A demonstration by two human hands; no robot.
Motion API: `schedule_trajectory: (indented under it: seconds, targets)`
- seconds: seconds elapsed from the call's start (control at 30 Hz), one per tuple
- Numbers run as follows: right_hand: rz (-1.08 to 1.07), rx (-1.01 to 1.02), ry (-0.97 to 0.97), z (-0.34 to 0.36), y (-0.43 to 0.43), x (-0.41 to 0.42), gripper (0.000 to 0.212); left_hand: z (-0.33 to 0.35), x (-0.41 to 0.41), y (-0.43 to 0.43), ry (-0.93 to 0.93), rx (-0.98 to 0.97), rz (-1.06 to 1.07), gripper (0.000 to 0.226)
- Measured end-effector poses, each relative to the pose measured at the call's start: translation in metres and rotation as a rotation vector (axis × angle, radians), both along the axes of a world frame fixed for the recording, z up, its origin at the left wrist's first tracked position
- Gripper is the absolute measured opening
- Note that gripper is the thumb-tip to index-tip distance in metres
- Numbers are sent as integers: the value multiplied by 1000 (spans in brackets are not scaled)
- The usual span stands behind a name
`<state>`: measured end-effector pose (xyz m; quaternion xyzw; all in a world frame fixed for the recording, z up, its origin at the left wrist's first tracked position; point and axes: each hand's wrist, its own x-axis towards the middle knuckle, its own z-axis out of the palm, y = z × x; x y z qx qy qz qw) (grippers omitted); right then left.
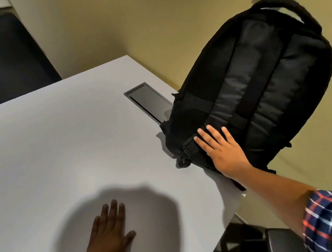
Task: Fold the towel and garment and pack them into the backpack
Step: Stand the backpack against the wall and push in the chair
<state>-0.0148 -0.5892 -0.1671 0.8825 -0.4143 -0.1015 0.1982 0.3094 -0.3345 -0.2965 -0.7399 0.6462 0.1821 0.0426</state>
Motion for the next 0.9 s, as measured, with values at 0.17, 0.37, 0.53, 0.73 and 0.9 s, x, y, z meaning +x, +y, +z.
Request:
schedule_trajectory:
  seconds: [0.17, 0.37, 0.53, 0.73, 0.9]
  targets:
    - [-60, -14, -34, -11, -19, 4, 63, -4, -1, 2, -72, 12, -17, 78]
    - [-115, 37, -11, -43, -9, 23, 94, -13, 0, 11, -116, -59, -3, 79]
    - [-115, 1, -19, -49, -23, 25, 90, -15, 0, 12, -137, -106, -3, 79]
    - [-200, 9, 24, -45, -70, 19, 91, -20, 0, 13, -136, -142, -3, 81]
    - [-222, 5, 34, -50, -74, 23, 91, -27, 1, 11, -114, -170, -7, 85]
